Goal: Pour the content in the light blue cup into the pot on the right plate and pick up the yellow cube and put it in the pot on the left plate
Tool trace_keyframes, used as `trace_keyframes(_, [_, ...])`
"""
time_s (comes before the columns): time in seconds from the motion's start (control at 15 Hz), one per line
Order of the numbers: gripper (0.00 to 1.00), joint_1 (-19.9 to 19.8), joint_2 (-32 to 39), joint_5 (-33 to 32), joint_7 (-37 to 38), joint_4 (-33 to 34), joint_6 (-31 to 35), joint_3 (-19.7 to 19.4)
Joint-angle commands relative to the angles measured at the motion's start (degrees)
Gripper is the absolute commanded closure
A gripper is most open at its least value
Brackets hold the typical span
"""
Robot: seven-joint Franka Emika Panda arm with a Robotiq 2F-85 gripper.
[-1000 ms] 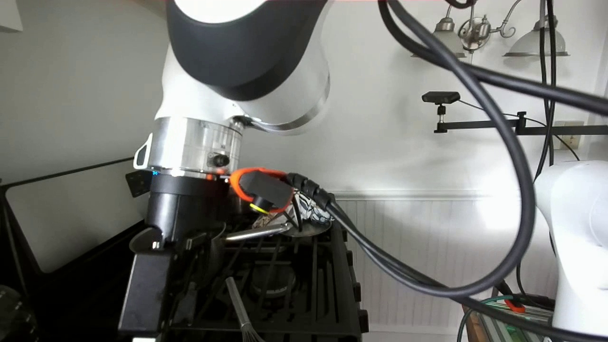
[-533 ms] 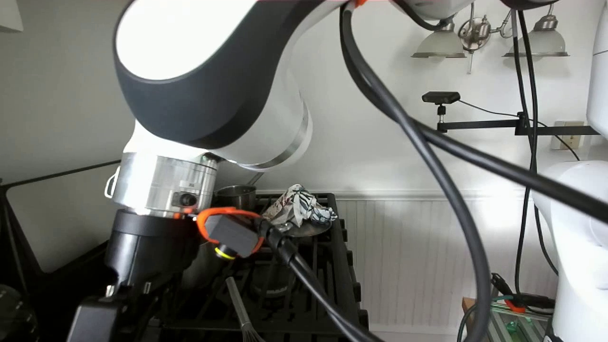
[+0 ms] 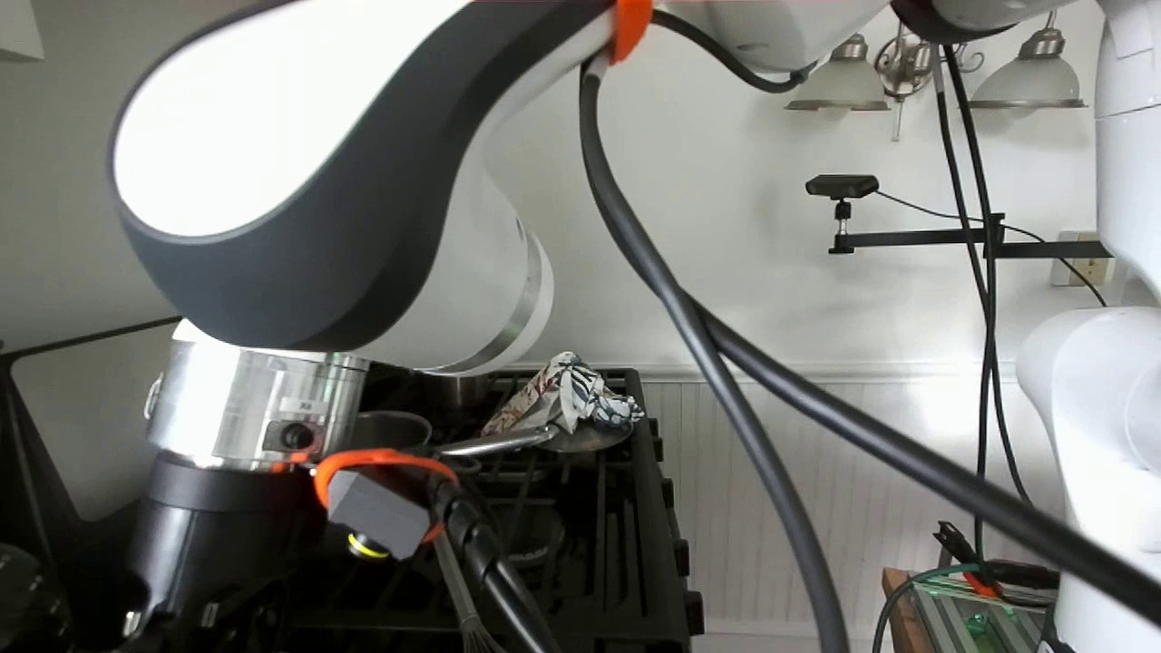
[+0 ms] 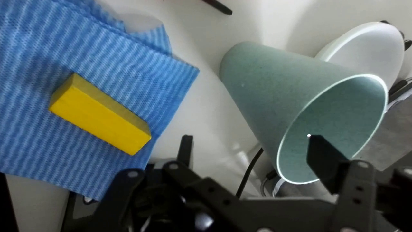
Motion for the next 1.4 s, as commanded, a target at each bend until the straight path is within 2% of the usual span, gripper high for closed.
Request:
trace_keyframes(0.0, [0.41,-1.2,2.2,-0.1,1.0,2.0,-0.4,1.4])
trace_keyframes(0.53, [0.97,-1.9,2.1,-1.1,1.4,2.3,-2.0,1.6])
trace_keyframes(0.67, [1.0,-2.1,1.9,-1.1,1.6,2.3,-2.2,1.5])
trace_keyframes(0.93, [0.99,-2.5,0.4,-2.4,2.4,1.9,-3.6,1.0])
trace_keyframes(1.13, [0.99,-2.6,-4.4,-8.5,5.1,0.4,-7.9,-0.4])
trace_keyframes(1.33, [0.99,-2.8,-10.8,-17.8,10.4,-0.6,-13.7,-2.3])
